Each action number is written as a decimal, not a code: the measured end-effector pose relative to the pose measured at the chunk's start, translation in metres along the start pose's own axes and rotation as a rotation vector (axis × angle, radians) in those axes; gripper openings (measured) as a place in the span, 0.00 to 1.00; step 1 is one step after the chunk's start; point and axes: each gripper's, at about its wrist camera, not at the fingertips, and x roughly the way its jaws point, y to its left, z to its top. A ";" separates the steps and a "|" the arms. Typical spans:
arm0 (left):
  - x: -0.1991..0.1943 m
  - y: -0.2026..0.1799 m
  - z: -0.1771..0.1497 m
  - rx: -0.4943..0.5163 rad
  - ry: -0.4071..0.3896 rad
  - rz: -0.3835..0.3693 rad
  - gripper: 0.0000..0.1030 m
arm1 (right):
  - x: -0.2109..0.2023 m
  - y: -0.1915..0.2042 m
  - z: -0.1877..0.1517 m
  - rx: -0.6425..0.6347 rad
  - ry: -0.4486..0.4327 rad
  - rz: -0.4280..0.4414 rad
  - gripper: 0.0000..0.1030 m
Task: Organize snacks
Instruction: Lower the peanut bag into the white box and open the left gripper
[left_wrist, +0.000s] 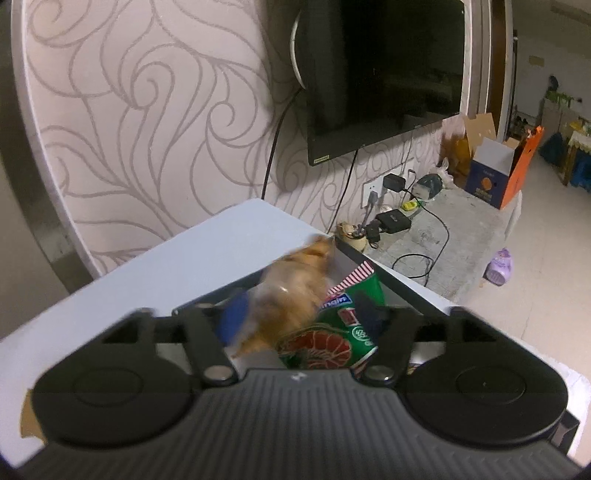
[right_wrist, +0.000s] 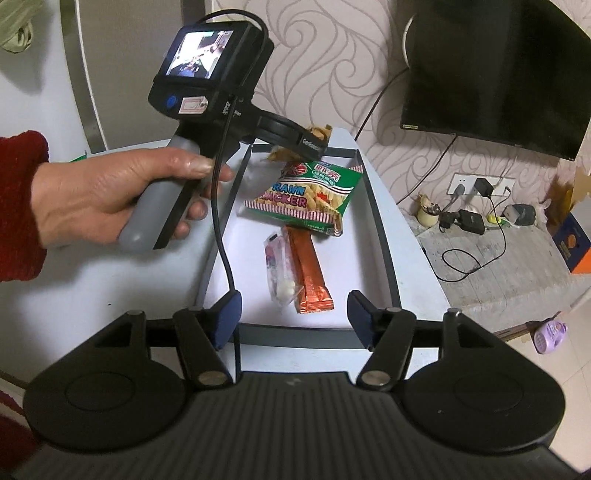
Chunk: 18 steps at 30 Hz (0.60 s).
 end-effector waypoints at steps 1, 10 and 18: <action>-0.001 -0.001 -0.001 0.007 -0.010 0.005 0.74 | 0.000 0.001 0.000 0.000 0.000 0.002 0.66; -0.016 0.002 0.000 0.018 -0.026 0.000 0.78 | 0.009 0.008 0.004 -0.009 0.005 0.031 0.67; -0.037 0.002 0.000 0.029 -0.050 -0.001 0.78 | 0.007 0.014 0.005 -0.008 -0.010 0.037 0.67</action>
